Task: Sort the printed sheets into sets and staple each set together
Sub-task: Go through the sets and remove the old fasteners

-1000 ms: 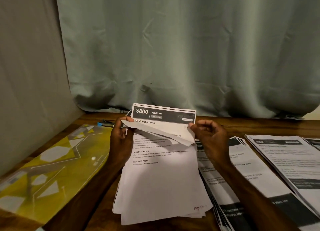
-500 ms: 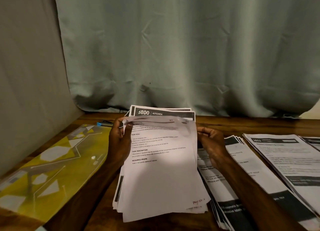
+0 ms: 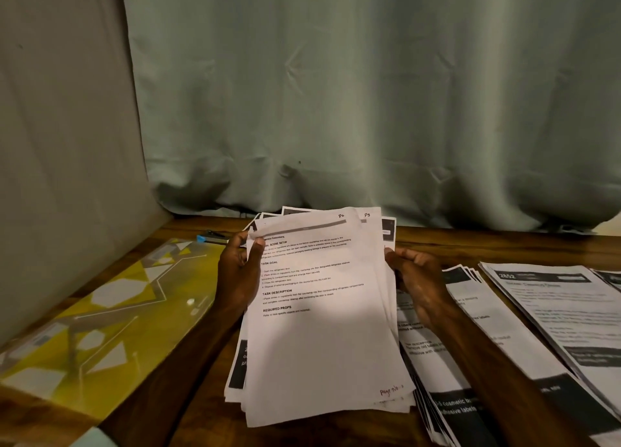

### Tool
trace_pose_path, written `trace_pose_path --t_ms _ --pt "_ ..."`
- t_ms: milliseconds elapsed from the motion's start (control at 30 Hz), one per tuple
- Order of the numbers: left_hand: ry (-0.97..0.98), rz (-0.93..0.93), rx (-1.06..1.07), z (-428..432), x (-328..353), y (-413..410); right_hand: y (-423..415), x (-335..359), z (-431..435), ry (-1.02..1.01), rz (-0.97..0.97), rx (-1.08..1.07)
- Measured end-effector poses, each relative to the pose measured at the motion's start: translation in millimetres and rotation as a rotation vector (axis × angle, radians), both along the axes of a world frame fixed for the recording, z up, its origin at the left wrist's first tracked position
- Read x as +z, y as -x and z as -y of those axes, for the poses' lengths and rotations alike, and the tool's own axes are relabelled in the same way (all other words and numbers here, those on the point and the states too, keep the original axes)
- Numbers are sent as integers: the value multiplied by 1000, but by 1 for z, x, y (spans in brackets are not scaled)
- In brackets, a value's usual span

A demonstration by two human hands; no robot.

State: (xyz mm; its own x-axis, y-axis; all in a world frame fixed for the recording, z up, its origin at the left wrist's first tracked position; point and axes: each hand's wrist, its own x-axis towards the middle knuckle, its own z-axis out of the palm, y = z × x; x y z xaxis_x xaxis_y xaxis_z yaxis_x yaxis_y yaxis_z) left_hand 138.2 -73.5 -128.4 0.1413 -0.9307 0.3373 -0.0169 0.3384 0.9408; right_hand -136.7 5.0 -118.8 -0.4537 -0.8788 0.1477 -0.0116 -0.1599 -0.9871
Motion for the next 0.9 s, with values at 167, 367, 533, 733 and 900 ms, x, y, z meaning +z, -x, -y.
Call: trace_pose_path --t_ms 167,367,533,733,900 --pt "-8 -9 5 3 -2 -1 -2 -1 -1 44 -45 -18" --pt "-21 19 35 6 -4 -5 5 1 -4 -38 -167 68" --pt "-25 59 87 10 -6 -10 15 18 -3 101 -291 -198" --pt "-54 114 123 9 -6 -13 20 72 -8 396 -268 -502" --pt "-50 136 128 8 -6 -13 35 114 -2 551 -97 -670"
